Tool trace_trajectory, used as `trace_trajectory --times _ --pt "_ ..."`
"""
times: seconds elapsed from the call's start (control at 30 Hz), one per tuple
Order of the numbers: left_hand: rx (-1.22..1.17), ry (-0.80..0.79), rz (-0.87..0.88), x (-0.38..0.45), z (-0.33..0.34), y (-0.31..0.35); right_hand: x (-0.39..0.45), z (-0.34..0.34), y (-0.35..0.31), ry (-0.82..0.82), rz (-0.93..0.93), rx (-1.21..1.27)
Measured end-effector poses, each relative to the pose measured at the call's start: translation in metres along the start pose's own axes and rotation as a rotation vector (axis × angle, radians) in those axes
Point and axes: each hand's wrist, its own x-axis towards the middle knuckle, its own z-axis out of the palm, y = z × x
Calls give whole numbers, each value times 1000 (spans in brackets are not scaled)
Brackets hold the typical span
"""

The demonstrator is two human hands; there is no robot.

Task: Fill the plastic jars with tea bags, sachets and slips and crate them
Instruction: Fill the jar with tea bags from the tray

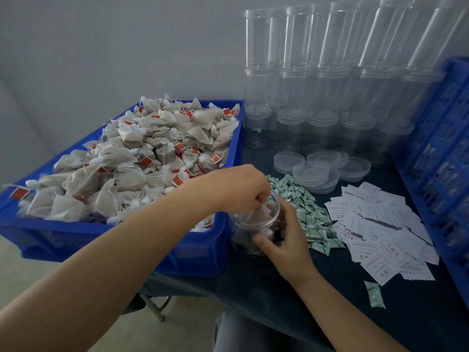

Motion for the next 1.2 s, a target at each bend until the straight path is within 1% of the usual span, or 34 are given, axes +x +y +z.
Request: trace_trajectory --times 0.07,0.27,0.53,0.7,0.73,0.8,0.9,0.97,1.03,1.1,1.13,1.2 --pt "20 -33 -14 2 5 2 1 0 1 -38 13 -41" --pt "77 -123 -15 11 13 7 1 0 3 -28 17 -39" --pt "134 -401 83 21 10 8 2 2 6 -19 12 -41" --pt "97 -476 85 23 4 7 2 2 5 -16 28 -55" --pt "77 -465 90 22 1 5 2 2 6 -22 31 -57" --pt "-12 -394 76 17 -6 0 2 2 7 -26 31 -69" --pt "-205 -237 17 4 -24 -16 1 2 5 -21 38 -79" --pt "-272 -111 -31 -5 -35 -29 1 3 3 -17 47 -86" --pt "-291 64 -101 -12 -42 -42 1 3 1 -14 55 -88" --pt "-262 248 -161 -16 -42 -55 1 3 0 -16 61 -87" --pt "-243 317 -184 -18 -40 -60 1 3 0 -17 62 -86" --pt "-212 393 -216 -18 -31 -68 1 3 0 -20 62 -85"
